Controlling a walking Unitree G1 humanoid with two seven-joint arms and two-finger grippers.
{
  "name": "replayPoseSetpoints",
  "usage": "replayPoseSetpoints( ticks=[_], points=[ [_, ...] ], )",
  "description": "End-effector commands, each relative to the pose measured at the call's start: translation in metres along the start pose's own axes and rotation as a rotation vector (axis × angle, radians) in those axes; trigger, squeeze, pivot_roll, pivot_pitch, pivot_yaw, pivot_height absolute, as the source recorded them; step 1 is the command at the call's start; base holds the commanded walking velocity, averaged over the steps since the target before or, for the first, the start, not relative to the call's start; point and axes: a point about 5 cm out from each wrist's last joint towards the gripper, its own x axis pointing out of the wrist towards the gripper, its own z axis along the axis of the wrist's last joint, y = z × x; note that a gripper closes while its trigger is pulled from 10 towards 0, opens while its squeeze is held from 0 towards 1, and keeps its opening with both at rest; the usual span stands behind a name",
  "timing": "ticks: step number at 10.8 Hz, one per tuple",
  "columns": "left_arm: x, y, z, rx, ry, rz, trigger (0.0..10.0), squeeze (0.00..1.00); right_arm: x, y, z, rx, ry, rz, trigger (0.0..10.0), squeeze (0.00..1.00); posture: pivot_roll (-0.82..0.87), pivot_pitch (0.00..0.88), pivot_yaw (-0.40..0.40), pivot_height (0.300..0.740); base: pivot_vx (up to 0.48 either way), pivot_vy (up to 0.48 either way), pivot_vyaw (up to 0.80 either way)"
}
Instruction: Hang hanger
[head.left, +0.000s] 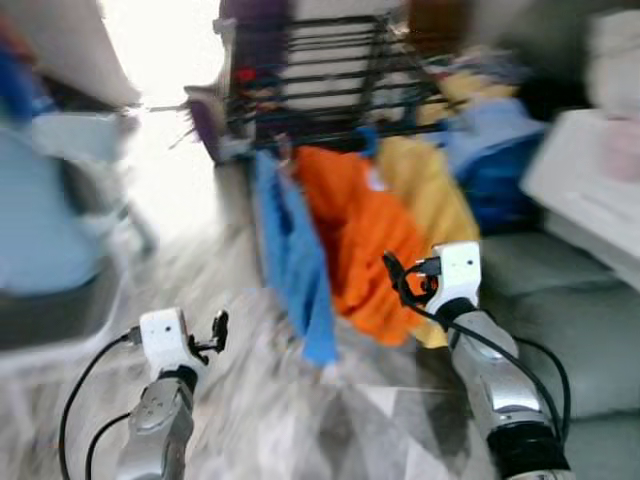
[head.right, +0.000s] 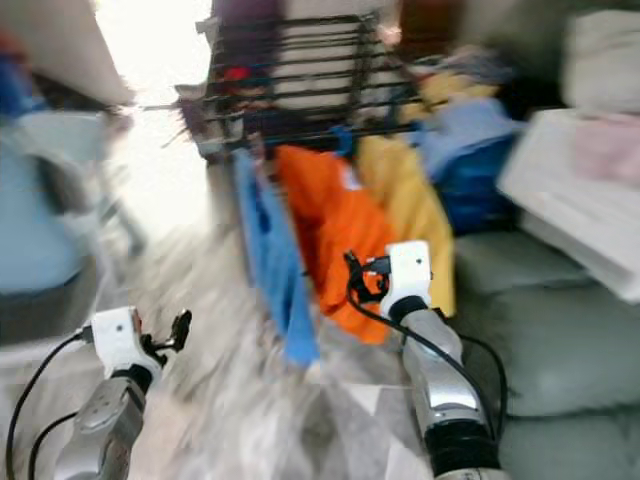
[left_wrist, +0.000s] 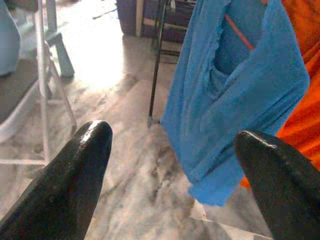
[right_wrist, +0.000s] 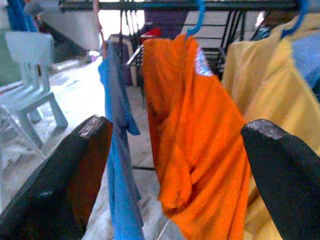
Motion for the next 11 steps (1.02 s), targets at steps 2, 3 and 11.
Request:
replayPoseSetpoints(
  ticks=[2, 3, 11],
  points=[
    [0.0002, 0.0048, 0.0018, 0.012, 0.004, 0.012, 10.0, 0.0, 0.0041, 0.0059, 0.0065, 0.01, -0.028, 0.018, 10.0, 0.0, -0.03, 0.0, 0.036, 0.74, 0.0, 0.469, 0.0],
    [0.0001, 0.0045, 0.0013, 0.009, 0.008, 0.005, 10.0, 0.0, 0.0052, 0.0061, 0.0071, 0.014, -0.03, 0.014, 10.0, 0.0, -0.03, 0.0, 0.036, 0.74, 0.0, 0.48, 0.0],
    [-0.0018, 0.0055, -0.0002, 0.027, -0.002, 0.002, 10.0, 0.0, 0.0058, 0.0069, 0.0038, 0.048, -0.021, 0.004, 10.0, 0.0, -0.03, 0.0, 0.036, 0.74, 0.0, 0.212, 0.0]
  ],
)
